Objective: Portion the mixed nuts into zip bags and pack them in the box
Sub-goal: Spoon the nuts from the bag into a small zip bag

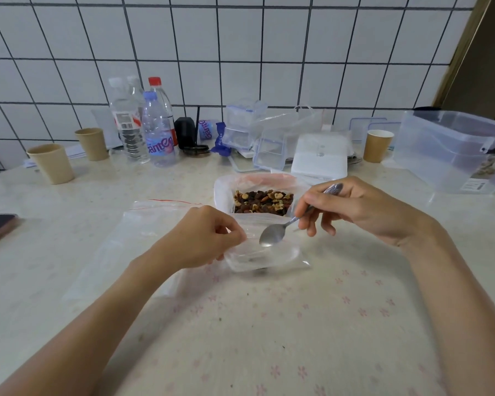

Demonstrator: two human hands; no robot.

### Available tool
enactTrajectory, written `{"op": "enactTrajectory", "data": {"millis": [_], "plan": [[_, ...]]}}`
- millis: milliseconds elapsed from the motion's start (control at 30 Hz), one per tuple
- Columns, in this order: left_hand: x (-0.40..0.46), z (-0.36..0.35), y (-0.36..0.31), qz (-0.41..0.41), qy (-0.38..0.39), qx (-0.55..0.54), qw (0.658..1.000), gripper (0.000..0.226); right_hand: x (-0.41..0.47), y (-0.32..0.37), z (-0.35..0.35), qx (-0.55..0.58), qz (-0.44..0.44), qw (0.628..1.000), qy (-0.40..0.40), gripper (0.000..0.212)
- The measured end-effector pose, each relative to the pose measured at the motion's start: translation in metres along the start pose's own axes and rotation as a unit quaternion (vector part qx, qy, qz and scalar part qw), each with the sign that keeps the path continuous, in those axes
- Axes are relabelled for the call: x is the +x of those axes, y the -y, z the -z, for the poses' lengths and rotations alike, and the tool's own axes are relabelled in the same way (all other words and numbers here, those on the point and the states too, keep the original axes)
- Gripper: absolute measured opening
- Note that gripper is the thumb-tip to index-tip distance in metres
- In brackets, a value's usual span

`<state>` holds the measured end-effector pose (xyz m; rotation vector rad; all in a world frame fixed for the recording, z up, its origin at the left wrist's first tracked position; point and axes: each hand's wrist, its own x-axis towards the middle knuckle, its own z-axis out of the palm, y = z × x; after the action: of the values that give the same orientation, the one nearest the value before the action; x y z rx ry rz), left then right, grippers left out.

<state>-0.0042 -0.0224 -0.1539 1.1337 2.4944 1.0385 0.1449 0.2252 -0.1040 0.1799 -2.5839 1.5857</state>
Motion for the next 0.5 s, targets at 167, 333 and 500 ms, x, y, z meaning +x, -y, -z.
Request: {"op": "enactTrajectory", "data": {"millis": [167,333,500], "plan": [[0.002,-0.009,0.004,-0.009,-0.049,0.078,0.996,0.018,0.003,-0.004,-0.003,-0.015,0.005,1.000,-0.009,0.039],[0.001,-0.009,0.003,-0.028,-0.087,0.110,0.990,0.028,0.013,-0.012,-0.007,0.068,-0.011,0.995,-0.077,0.040],[0.005,0.004,0.005,-0.011,-0.141,0.072,0.987,0.041,0.025,-0.018,-0.013,0.189,-0.042,0.961,-0.199,0.048]]}}
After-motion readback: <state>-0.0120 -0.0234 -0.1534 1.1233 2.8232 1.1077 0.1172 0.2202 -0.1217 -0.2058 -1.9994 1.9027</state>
